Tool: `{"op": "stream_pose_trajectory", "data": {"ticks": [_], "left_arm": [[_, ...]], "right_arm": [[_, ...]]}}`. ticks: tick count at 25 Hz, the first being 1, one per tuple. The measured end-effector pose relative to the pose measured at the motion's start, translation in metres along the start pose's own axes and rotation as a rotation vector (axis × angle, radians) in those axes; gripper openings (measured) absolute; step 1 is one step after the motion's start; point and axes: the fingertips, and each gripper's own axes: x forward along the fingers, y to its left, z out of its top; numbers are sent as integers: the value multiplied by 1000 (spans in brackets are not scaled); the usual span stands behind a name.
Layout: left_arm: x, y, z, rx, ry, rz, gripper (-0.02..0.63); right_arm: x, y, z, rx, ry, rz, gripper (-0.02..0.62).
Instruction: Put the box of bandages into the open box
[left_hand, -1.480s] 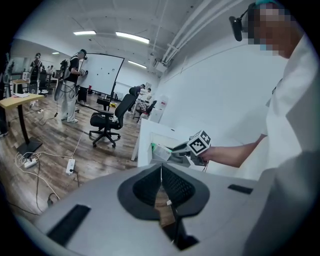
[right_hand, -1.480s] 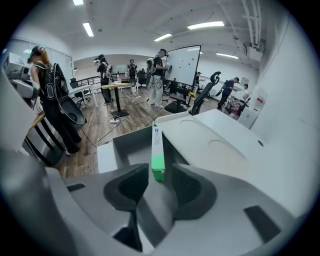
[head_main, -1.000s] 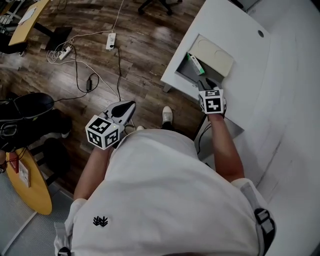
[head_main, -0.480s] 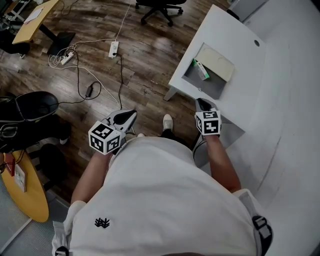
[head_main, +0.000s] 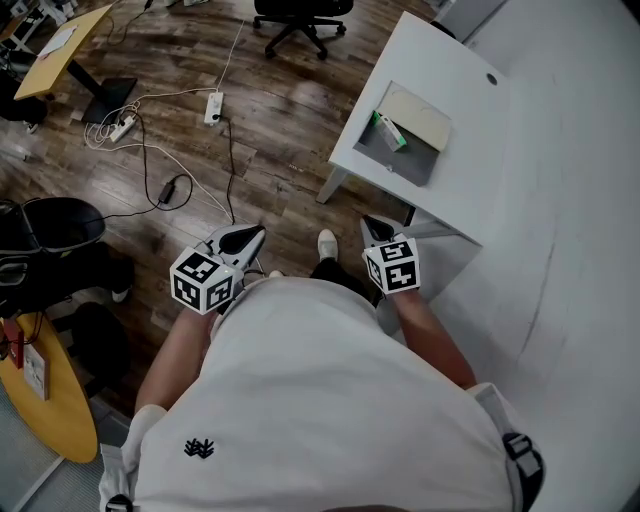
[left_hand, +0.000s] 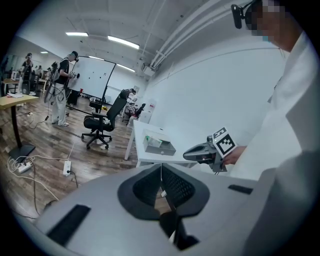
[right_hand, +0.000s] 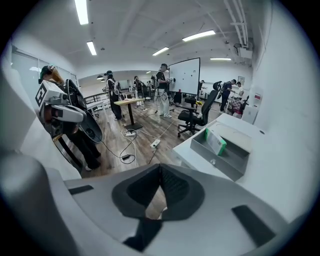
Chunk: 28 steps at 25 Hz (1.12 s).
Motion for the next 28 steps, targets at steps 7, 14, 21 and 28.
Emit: {"op": "stream_pose_trajectory", "data": {"ticks": [7,14,21,28], "left_arm": [[-7,-13,-10,2,-2,-27,9],[-6,-23,-13,3,-20,-38,9],[-5,-26,-19,-1,-24,-39,9],[-9,-26,-25,-8,-23,-43,9]], "right_arm": [[-22,15,-5,1,-21,-3,8],[-35,24,-10,-11,-33,8,8],[-39,32,-9,-40,-48,27,6],[-41,43,-9,-51,-56,39,6]]}}
